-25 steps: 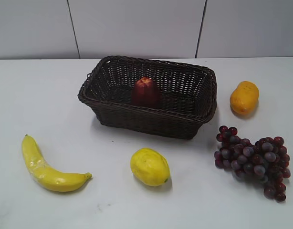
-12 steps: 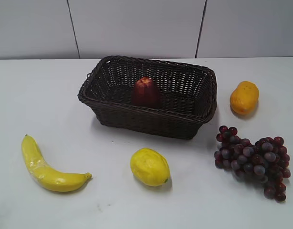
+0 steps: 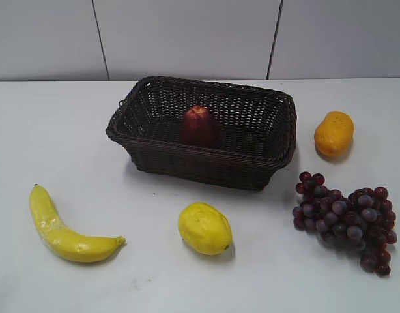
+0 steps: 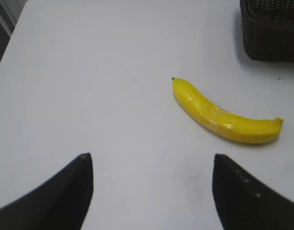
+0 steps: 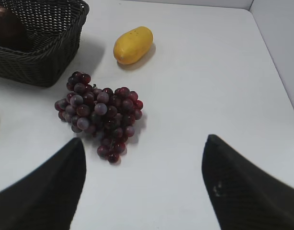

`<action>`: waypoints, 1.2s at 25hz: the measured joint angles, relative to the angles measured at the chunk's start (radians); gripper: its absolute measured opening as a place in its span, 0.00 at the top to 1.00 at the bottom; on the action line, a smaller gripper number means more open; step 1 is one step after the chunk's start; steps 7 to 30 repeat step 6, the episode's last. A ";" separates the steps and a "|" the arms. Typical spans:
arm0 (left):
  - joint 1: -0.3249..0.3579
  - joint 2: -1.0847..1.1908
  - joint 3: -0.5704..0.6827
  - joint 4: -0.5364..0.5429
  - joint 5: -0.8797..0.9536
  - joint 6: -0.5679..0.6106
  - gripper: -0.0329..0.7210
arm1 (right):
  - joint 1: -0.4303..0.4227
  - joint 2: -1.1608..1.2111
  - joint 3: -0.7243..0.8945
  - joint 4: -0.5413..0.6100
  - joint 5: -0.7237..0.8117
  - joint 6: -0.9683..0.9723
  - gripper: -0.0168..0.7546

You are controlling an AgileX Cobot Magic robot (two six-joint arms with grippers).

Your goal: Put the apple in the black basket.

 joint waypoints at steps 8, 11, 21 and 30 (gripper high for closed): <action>0.005 -0.024 0.001 -0.009 0.001 0.000 0.19 | 0.000 0.000 0.000 0.000 0.000 0.000 0.24; 0.005 -0.024 0.001 -0.009 0.001 0.000 0.19 | 0.000 0.000 0.000 0.000 0.000 0.000 0.24; 0.005 -0.024 0.001 -0.009 0.001 0.000 0.19 | 0.000 0.000 0.000 0.000 0.000 0.000 0.24; 0.005 -0.024 0.001 -0.009 0.001 0.000 0.19 | 0.000 0.000 0.000 0.000 0.000 0.000 0.24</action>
